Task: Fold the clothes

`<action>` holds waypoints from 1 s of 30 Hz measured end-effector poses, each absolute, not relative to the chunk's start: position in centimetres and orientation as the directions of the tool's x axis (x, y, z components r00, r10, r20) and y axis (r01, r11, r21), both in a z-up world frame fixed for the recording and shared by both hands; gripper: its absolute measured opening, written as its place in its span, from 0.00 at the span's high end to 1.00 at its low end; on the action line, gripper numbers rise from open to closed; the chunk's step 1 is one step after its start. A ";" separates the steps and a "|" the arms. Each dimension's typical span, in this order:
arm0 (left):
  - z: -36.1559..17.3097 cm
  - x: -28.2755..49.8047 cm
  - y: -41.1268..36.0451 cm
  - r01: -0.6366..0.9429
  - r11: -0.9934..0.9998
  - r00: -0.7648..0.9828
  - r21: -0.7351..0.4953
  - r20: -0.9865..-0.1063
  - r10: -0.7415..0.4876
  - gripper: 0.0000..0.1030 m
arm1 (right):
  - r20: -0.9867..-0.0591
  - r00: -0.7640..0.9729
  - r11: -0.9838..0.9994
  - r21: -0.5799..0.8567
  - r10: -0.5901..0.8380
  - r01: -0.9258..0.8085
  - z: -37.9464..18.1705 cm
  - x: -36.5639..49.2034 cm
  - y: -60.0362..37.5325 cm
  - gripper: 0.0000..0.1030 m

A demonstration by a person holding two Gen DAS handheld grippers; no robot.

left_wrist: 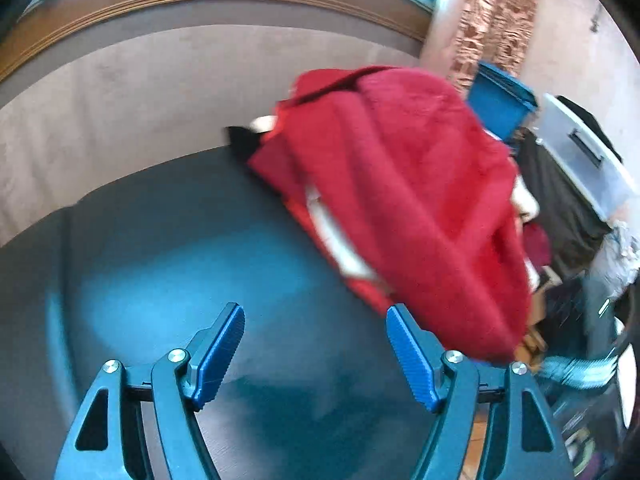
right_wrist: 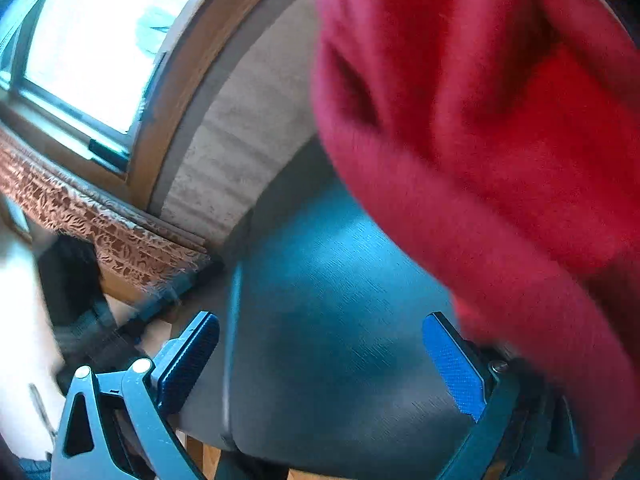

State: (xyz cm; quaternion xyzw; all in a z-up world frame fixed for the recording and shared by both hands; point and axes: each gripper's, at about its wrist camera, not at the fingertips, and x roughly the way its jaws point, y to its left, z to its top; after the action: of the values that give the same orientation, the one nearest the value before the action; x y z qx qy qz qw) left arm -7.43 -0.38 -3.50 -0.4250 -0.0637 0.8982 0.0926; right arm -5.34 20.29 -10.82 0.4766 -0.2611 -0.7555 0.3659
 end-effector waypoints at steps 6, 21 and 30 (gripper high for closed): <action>-3.9 -12.4 3.4 -0.125 -0.970 -0.575 -0.207 -0.782 0.241 0.27 | -0.487 -0.282 -0.553 0.795 -0.827 0.250 -13.1 -5.1 21.8 0.00; -6.5 -17.8 4.8 0.006 -0.893 -0.505 -0.450 -0.772 0.385 0.30 | -0.472 -0.366 -0.596 0.670 -0.802 0.443 -14.1 -3.5 21.7 0.00; -8.2 -18.7 7.8 -0.009 -0.927 -0.412 -0.375 -0.843 0.345 0.31 | -0.473 -0.380 -0.606 0.658 -0.795 0.447 -15.1 -5.1 22.7 0.00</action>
State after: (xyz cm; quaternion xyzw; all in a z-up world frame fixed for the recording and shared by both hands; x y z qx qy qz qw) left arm -18.72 7.79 -8.16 -0.5314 -0.1584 0.8252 0.1073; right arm -5.06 22.68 -15.10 0.4000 -0.2171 -0.8019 0.3871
